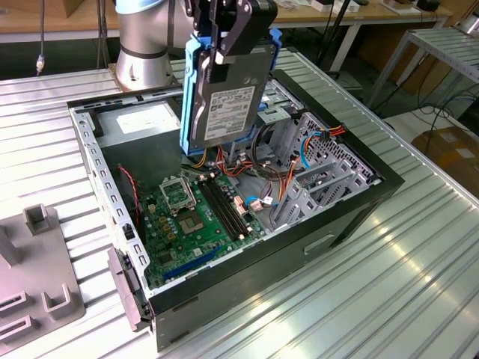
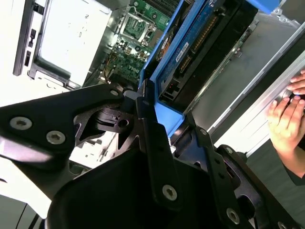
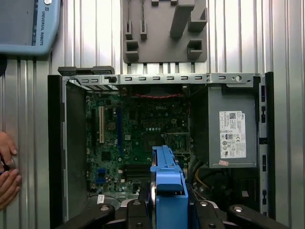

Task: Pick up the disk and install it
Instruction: 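Insert the disk into the insertion slot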

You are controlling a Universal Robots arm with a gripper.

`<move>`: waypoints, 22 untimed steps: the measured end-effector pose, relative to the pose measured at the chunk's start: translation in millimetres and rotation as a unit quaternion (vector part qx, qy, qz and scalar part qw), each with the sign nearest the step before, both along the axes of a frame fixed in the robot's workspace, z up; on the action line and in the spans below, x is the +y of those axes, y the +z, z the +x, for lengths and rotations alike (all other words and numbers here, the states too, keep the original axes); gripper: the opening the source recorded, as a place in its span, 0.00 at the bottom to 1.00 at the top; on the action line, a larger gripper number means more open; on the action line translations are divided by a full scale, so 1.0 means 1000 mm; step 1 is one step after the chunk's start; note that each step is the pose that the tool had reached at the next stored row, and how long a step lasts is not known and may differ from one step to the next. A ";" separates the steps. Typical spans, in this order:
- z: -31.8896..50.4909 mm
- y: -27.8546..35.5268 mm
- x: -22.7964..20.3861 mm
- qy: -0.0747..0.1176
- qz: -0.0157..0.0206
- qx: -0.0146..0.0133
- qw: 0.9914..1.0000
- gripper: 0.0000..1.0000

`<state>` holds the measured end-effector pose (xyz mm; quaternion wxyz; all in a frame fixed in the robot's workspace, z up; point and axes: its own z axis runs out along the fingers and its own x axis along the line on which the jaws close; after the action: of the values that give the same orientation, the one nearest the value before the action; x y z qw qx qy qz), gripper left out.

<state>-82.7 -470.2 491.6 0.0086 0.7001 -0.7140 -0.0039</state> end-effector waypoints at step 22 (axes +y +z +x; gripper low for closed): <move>0.0071 -0.0003 -0.0337 0.000 0.000 0.000 1.000 0.37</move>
<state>-75.6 -503.8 491.3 0.0087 0.7001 -0.7140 -0.0038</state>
